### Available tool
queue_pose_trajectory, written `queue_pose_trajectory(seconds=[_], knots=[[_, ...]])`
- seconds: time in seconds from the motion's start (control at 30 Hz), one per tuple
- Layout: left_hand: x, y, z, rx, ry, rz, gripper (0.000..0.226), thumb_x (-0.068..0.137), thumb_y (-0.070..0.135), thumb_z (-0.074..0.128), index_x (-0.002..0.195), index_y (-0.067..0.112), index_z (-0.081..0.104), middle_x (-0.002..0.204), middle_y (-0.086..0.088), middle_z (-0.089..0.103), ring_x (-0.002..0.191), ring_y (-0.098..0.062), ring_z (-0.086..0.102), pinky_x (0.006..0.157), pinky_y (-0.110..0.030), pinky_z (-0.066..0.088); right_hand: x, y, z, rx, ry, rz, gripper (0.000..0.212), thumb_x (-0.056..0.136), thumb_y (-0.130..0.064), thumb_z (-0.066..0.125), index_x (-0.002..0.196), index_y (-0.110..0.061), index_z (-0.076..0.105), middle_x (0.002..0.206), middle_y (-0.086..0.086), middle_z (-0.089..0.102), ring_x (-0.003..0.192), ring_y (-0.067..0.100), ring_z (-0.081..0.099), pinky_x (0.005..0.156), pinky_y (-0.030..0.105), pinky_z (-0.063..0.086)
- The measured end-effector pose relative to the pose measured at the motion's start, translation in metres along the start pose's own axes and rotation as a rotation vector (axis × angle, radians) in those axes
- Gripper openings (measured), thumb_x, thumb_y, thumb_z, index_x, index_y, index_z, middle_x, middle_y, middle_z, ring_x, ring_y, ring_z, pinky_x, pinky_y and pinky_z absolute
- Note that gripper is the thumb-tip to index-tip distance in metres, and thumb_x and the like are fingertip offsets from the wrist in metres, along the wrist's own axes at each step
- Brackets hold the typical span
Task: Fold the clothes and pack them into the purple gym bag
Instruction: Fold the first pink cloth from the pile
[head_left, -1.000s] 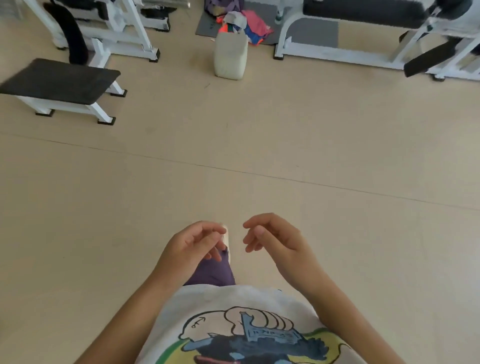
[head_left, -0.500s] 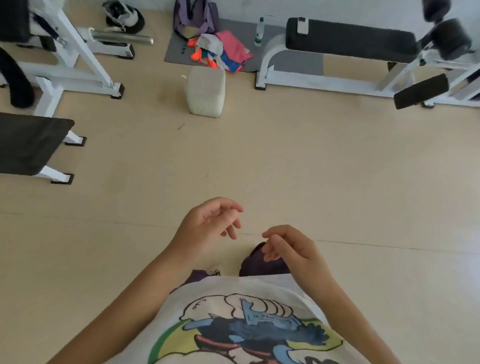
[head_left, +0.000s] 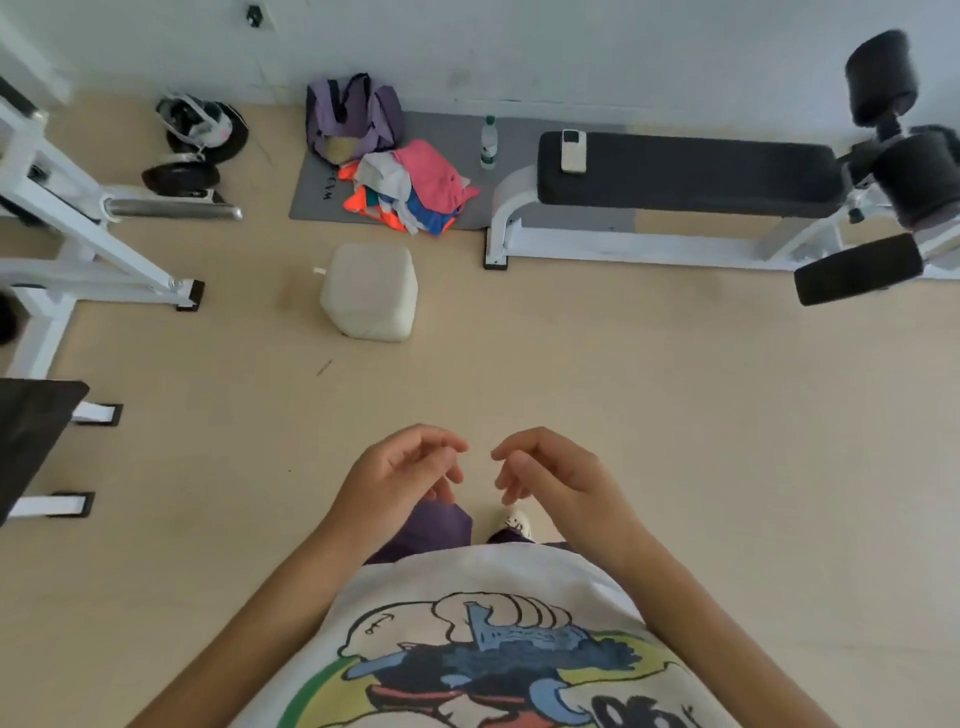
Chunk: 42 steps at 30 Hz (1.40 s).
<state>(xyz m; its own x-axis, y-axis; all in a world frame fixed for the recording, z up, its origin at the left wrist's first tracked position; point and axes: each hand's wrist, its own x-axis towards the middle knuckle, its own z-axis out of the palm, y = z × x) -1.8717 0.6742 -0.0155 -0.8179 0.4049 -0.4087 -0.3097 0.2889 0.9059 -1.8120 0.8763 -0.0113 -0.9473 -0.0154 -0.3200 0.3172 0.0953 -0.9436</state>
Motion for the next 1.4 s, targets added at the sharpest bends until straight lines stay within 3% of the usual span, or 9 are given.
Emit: queue_pose_trajectory(seconds=[0.3, 0.67, 0.8, 0.93, 1.03, 1.2, 1.3, 1.4], knots=[[0.208, 0.049, -0.080, -0.126, 0.207, -0.051, 0.030, 0.097, 0.010, 0.055, 0.088, 0.034, 0.072, 0.080, -0.005, 0.072, 0.066, -0.019, 0.066, 0.062, -0.020, 0.051, 0.264, -0.090, -0.056, -0.024, -0.070, -0.129, 0.017, 0.099, -0.016, 0.051, 0.100, -0.014, 0.067, 0.082, 0.007, 0.069, 0.075, 0.023, 0.067, 0.070, 0.023, 0.052], [0.490, 0.199, -0.209, -0.124, 0.083, 0.036, 0.017, 0.085, 0.032, 0.058, 0.092, 0.025, 0.072, 0.081, -0.004, 0.071, 0.067, -0.019, 0.066, 0.065, -0.022, 0.049, 0.520, -0.157, -0.116, -0.098, -0.011, 0.083, 0.017, 0.099, -0.012, 0.052, 0.097, -0.017, 0.068, 0.081, 0.006, 0.069, 0.075, 0.024, 0.067, 0.075, 0.034, 0.056], [0.592, 0.241, -0.235, -0.151, 0.084, 0.107, 0.016, 0.089, 0.022, 0.057, 0.096, 0.015, 0.070, 0.077, -0.003, 0.068, 0.063, -0.015, 0.063, 0.064, -0.016, 0.046, 0.616, -0.171, -0.142, -0.073, 0.043, 0.105, 0.017, 0.098, -0.009, 0.051, 0.097, -0.013, 0.068, 0.080, 0.008, 0.069, 0.074, 0.027, 0.066, 0.074, 0.035, 0.056], [0.683, 0.267, -0.265, -0.110, 0.120, 0.098, 0.012, 0.096, 0.011, 0.057, 0.100, 0.010, 0.069, 0.078, -0.005, 0.068, 0.064, -0.016, 0.063, 0.065, -0.017, 0.047, 0.731, -0.192, -0.157, -0.048, -0.009, 0.104, 0.017, 0.099, -0.009, 0.050, 0.098, -0.012, 0.067, 0.081, 0.009, 0.069, 0.075, 0.029, 0.066, 0.076, 0.035, 0.056], [0.735, 0.284, -0.293, -0.089, 0.167, 0.043, 0.014, 0.093, 0.019, 0.058, 0.100, 0.013, 0.069, 0.078, -0.002, 0.069, 0.066, -0.016, 0.063, 0.066, -0.018, 0.047, 0.821, -0.220, -0.165, -0.041, -0.087, 0.069, 0.016, 0.099, -0.008, 0.050, 0.096, -0.012, 0.066, 0.080, 0.011, 0.068, 0.071, 0.023, 0.065, 0.074, 0.032, 0.053], [0.784, 0.290, -0.352, -0.048, 0.270, -0.072, 0.017, 0.096, 0.008, 0.057, 0.096, 0.019, 0.071, 0.078, -0.003, 0.071, 0.063, -0.015, 0.064, 0.064, -0.018, 0.050, 0.942, -0.267, -0.155, -0.060, -0.191, 0.012, 0.015, 0.097, -0.010, 0.053, 0.094, -0.017, 0.067, 0.078, 0.003, 0.068, 0.071, 0.014, 0.063, 0.075, 0.036, 0.052], [0.807, 0.295, -0.390, -0.025, 0.345, -0.112, 0.017, 0.096, 0.008, 0.057, 0.095, 0.019, 0.070, 0.079, -0.003, 0.071, 0.063, -0.015, 0.065, 0.063, -0.020, 0.050, 0.998, -0.292, -0.142, -0.019, -0.183, -0.029, 0.013, 0.096, -0.012, 0.055, 0.094, -0.016, 0.067, 0.081, -0.006, 0.068, 0.071, 0.014, 0.063, 0.073, 0.035, 0.053], [0.842, 0.302, -0.422, -0.017, 0.352, -0.132, 0.016, 0.096, 0.008, 0.056, 0.097, 0.016, 0.070, 0.078, -0.003, 0.072, 0.063, -0.016, 0.065, 0.063, -0.022, 0.049, 1.038, -0.307, -0.134, -0.005, -0.145, -0.035, 0.013, 0.090, -0.024, 0.057, 0.094, -0.019, 0.068, 0.090, -0.003, 0.069, 0.071, 0.014, 0.066, 0.072, 0.029, 0.053]])
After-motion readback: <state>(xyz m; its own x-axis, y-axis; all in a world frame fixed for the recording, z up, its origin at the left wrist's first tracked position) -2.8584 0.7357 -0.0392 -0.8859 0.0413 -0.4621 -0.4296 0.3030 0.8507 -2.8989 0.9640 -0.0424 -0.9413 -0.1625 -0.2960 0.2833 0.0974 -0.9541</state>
